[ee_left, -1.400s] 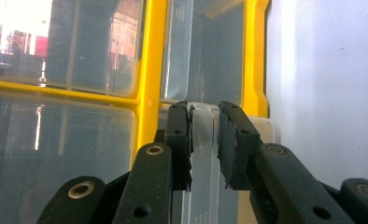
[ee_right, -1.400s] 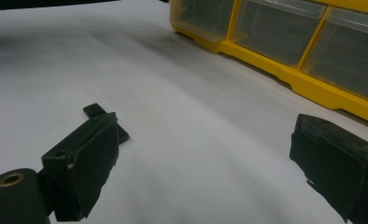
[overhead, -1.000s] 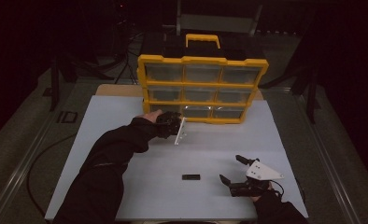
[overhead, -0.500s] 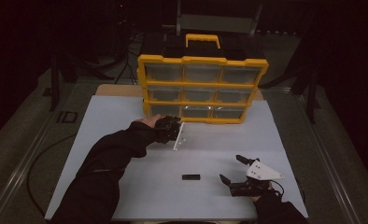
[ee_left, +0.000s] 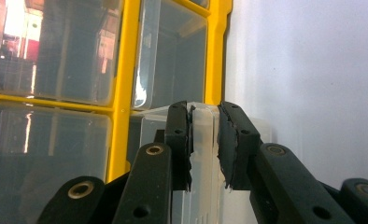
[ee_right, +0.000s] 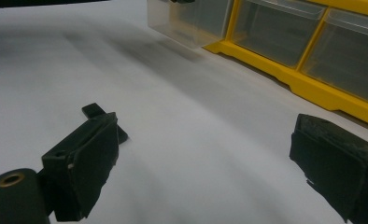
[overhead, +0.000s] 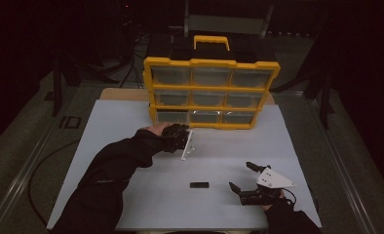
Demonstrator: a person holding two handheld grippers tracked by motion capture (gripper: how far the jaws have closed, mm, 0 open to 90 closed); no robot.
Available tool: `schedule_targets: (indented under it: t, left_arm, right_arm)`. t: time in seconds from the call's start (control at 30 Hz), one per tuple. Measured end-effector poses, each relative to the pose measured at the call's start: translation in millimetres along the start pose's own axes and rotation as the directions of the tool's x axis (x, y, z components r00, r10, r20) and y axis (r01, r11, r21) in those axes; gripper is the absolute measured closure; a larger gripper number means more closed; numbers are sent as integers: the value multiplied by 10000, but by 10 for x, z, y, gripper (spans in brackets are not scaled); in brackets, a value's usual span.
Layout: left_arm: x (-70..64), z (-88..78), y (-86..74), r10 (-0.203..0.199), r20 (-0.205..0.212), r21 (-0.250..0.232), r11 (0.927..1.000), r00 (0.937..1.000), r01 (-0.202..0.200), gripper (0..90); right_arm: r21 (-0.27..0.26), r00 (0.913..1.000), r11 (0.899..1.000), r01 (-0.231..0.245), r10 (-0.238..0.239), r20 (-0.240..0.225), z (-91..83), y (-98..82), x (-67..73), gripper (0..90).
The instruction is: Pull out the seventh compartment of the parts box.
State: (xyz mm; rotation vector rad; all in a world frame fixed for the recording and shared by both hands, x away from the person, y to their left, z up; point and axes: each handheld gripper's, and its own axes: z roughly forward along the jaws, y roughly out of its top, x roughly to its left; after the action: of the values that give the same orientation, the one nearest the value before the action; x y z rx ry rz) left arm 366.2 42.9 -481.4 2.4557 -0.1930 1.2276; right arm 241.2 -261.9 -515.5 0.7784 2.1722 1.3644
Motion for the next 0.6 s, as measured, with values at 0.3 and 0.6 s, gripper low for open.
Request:
schedule_targets:
  t: [0.3,0.6]
  left_arm:
    - [-45,-26,16,-28,-22,-90,10000,10000,28,752]
    - [-74,-30,14,8,-123,-144,9999,9999,-9,751]
  right_arm:
    - [-27,10000,10000,32,-32,8,0,2,0,81]
    - [-5,10000,10000,39,-39,-15,3,0,0,81]
